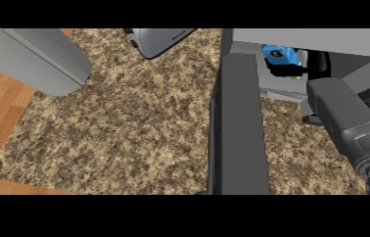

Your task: Pick up the milk, place it into the microwave and close the microwave

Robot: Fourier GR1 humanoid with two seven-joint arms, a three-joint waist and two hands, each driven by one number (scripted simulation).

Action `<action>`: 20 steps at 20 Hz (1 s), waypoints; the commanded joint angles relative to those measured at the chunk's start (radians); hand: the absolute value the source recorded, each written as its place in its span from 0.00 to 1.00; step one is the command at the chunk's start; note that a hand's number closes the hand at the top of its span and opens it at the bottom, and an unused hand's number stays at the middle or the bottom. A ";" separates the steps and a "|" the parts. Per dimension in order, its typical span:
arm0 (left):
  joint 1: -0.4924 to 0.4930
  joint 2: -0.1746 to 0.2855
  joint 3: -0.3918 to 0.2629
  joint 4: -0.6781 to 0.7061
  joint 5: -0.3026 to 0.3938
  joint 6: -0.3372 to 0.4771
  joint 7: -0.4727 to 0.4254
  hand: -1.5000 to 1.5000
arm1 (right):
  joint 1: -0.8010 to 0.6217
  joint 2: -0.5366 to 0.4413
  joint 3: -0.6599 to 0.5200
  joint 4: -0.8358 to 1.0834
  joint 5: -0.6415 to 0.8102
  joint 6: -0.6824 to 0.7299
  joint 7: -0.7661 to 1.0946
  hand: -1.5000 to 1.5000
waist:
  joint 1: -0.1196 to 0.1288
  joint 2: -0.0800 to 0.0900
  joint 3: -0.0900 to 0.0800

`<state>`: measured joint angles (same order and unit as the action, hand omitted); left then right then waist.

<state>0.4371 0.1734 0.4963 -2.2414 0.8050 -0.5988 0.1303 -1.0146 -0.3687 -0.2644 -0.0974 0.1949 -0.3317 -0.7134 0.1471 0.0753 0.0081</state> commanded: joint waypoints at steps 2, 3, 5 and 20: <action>-0.030 0.017 0.010 0.018 0.007 0.008 -0.001 0.00 | -0.008 -0.046 -0.011 0.007 -0.004 -0.009 0.015 1.00 | 0.010 0.009 0.001; -0.030 0.030 0.009 0.031 0.005 0.000 0.007 0.00 | -0.011 -0.034 -0.012 0.006 -0.004 -0.030 0.013 1.00 | 0.014 0.011 0.001; -0.030 0.021 -0.002 0.007 0.001 -0.007 0.002 0.00 | -0.010 -0.039 -0.011 0.006 -0.002 -0.038 0.008 1.00 | 0.032 0.017 0.003; -0.082 0.057 0.011 0.045 -0.032 0.004 0.012 0.00 | -0.022 -0.080 -0.024 0.017 -0.004 -0.033 0.019 1.00 | 0.051 0.033 0.005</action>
<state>0.3629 0.2193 0.5044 -2.2025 0.7836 -0.5964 0.1363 -1.0387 -0.4453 -0.2870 -0.0843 0.1896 -0.3624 -0.6939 0.1939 0.1064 0.0128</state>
